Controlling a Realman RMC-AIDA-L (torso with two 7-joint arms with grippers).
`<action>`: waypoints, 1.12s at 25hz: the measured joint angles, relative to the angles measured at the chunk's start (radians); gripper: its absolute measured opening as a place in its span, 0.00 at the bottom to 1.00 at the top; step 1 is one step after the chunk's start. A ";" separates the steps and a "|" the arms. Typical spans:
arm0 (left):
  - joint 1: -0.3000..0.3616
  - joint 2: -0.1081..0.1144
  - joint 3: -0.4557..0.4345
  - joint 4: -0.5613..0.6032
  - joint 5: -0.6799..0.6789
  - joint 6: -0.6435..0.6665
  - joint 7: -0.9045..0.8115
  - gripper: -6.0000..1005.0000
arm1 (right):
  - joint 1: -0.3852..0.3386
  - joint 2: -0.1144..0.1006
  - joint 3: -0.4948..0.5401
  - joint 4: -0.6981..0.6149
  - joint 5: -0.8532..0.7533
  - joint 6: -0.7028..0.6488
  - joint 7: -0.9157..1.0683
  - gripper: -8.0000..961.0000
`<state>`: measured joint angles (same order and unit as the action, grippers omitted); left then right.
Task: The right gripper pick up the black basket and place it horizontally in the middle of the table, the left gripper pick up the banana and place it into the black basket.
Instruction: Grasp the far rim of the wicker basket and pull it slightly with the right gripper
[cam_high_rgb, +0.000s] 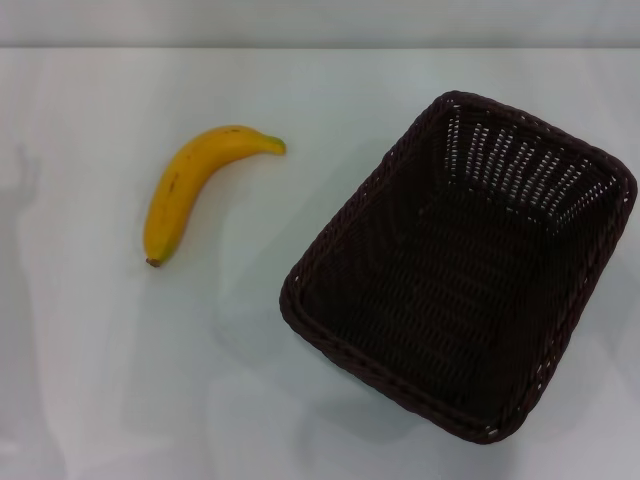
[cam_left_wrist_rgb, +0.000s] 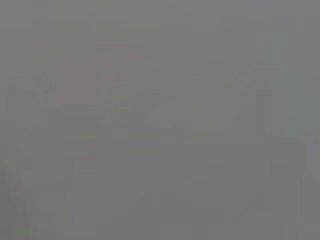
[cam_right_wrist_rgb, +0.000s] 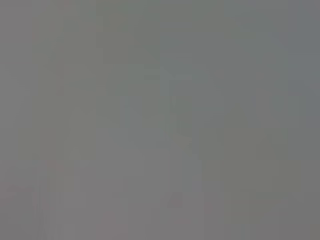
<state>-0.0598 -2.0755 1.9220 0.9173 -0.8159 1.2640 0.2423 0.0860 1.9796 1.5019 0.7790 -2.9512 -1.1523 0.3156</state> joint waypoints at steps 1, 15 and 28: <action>0.000 0.000 0.000 0.000 0.000 0.000 0.000 0.87 | 0.001 -0.001 0.000 0.001 0.000 0.000 0.000 0.85; 0.005 0.000 0.000 0.004 0.000 -0.002 0.000 0.86 | -0.016 -0.072 -0.002 0.272 -0.017 0.397 0.003 0.84; 0.008 -0.001 -0.001 0.004 -0.007 -0.002 -0.007 0.86 | 0.000 -0.176 0.001 0.716 -0.031 1.148 -0.009 0.82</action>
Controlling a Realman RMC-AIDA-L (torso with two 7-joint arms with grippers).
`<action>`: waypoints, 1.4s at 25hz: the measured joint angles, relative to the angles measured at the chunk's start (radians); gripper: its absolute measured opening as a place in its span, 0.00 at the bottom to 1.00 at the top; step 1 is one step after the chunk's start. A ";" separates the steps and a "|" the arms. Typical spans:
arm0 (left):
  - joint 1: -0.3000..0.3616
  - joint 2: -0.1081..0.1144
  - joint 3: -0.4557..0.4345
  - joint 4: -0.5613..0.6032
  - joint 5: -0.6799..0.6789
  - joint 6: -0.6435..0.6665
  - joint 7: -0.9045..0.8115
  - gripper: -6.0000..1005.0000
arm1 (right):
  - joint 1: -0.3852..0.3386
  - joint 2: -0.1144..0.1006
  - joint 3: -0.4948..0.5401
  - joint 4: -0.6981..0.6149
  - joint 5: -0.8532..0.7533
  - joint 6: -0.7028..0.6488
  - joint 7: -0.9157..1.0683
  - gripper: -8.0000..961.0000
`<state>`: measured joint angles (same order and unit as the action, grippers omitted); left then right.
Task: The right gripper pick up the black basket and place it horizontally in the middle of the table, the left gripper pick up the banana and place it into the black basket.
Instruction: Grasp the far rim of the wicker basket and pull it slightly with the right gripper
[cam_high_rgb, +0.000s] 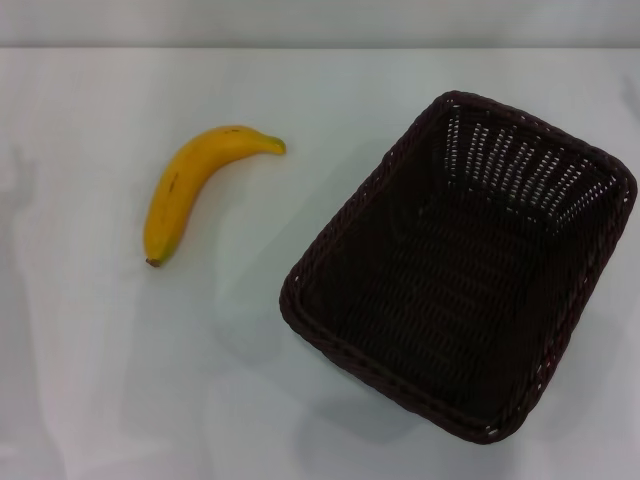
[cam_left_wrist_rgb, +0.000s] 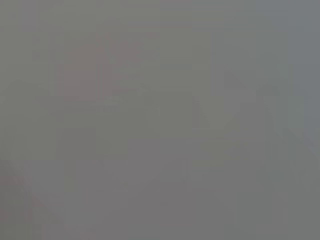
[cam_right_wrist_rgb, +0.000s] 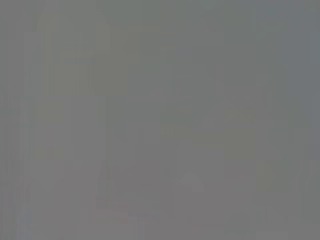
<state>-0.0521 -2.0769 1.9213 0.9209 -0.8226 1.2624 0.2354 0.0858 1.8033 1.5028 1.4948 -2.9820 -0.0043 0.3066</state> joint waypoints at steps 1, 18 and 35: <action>0.000 0.000 0.000 -0.001 -0.001 0.000 0.000 0.86 | 0.008 -0.011 0.005 0.037 0.001 0.065 -0.007 0.82; -0.007 -0.001 -0.003 -0.019 0.003 -0.007 -0.052 0.85 | 0.235 0.178 0.676 0.104 0.644 1.055 -0.961 0.80; -0.009 0.000 0.023 -0.020 0.023 -0.007 -0.046 0.85 | 0.322 0.195 0.646 0.095 0.671 1.313 -1.077 0.80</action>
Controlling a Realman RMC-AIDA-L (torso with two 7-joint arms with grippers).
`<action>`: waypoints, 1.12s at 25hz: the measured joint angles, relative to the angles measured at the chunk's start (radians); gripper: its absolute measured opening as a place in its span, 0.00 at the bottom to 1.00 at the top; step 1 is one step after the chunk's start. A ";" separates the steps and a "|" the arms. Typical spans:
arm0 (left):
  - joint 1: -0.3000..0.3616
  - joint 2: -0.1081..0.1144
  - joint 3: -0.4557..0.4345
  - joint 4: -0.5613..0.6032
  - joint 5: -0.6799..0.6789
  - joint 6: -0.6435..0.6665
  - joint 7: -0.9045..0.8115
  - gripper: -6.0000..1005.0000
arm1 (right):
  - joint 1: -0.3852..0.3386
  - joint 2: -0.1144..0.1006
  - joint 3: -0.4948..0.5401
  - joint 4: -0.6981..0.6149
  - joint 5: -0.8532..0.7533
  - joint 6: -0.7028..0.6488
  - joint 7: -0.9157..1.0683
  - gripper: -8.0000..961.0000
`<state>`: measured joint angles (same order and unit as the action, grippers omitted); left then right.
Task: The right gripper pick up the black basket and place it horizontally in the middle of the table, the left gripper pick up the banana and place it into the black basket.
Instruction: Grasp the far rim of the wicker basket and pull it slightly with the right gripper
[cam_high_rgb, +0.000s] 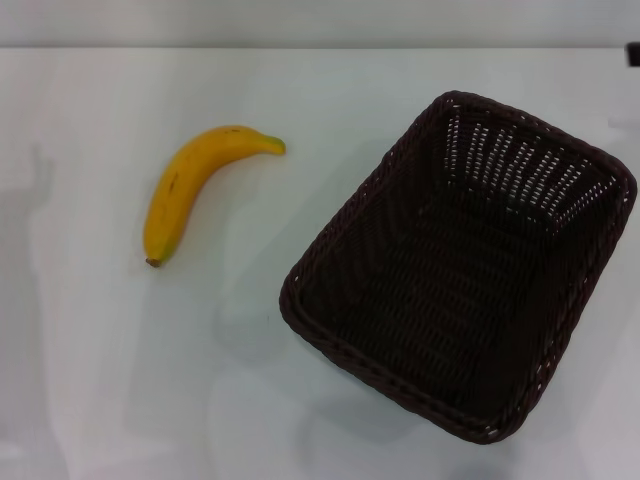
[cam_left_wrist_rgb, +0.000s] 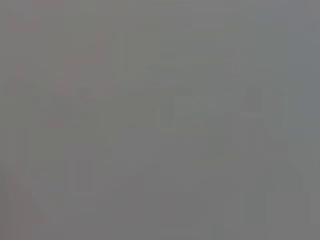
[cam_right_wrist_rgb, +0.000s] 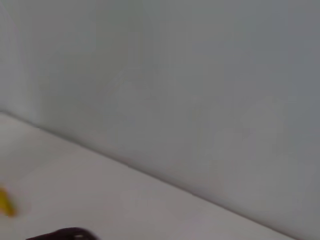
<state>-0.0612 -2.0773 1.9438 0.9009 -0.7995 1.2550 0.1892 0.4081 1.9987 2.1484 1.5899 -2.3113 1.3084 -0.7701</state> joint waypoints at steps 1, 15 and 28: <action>0.000 0.000 0.000 0.000 0.001 0.000 0.001 0.85 | 0.002 0.002 -0.013 -0.002 0.006 0.004 -0.005 0.80; 0.002 -0.001 0.006 -0.013 0.025 -0.002 -0.004 0.84 | 0.046 0.006 -0.138 -0.089 0.027 -0.005 -0.028 0.80; 0.008 -0.001 0.024 -0.026 0.025 -0.002 -0.005 0.84 | 0.130 0.011 -0.188 -0.282 0.028 -0.079 -0.098 0.80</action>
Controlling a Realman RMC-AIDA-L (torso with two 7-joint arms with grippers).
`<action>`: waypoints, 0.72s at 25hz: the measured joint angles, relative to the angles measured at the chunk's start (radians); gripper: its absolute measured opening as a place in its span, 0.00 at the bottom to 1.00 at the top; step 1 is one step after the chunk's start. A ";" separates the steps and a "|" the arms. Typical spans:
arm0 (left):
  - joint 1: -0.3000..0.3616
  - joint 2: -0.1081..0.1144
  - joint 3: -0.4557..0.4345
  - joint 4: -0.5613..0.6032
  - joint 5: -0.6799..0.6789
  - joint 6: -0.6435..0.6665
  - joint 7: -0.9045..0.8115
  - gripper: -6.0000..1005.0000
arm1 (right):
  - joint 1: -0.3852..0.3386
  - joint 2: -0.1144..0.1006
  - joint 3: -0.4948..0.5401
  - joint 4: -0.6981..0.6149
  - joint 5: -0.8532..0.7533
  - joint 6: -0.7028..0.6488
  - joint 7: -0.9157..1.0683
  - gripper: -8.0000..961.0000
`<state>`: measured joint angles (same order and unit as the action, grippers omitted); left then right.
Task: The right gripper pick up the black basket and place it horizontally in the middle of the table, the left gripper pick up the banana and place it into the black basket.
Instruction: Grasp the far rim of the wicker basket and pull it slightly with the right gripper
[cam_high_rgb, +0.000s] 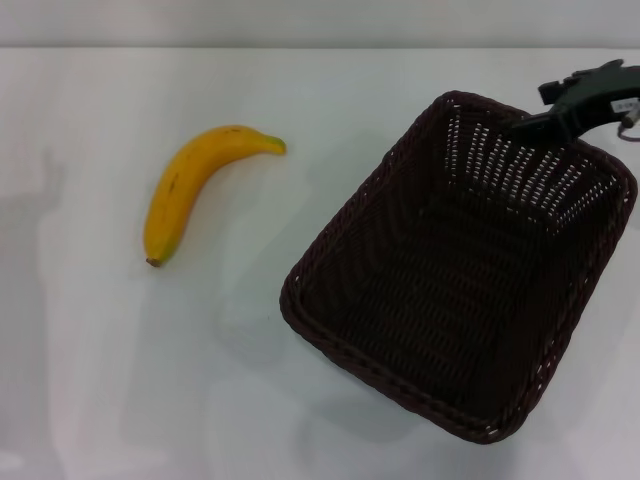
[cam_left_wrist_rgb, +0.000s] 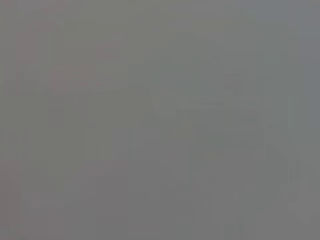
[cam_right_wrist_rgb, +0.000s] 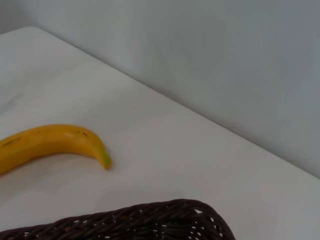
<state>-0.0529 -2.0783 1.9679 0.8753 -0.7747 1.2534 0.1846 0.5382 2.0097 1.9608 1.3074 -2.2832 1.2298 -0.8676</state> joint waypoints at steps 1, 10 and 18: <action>0.000 0.000 0.001 -0.001 0.000 0.000 0.000 0.84 | 0.004 0.000 0.000 -0.010 0.000 -0.004 -0.003 0.80; 0.011 0.000 0.002 -0.001 0.000 0.001 -0.001 0.84 | 0.020 -0.001 0.001 -0.107 -0.001 -0.046 -0.037 0.80; 0.012 0.000 0.002 -0.001 0.000 0.001 -0.001 0.83 | 0.023 0.000 0.000 -0.189 0.004 -0.076 -0.066 0.80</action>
<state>-0.0414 -2.0785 1.9696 0.8743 -0.7747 1.2544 0.1840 0.5612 2.0101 1.9605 1.1185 -2.2787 1.1541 -0.9340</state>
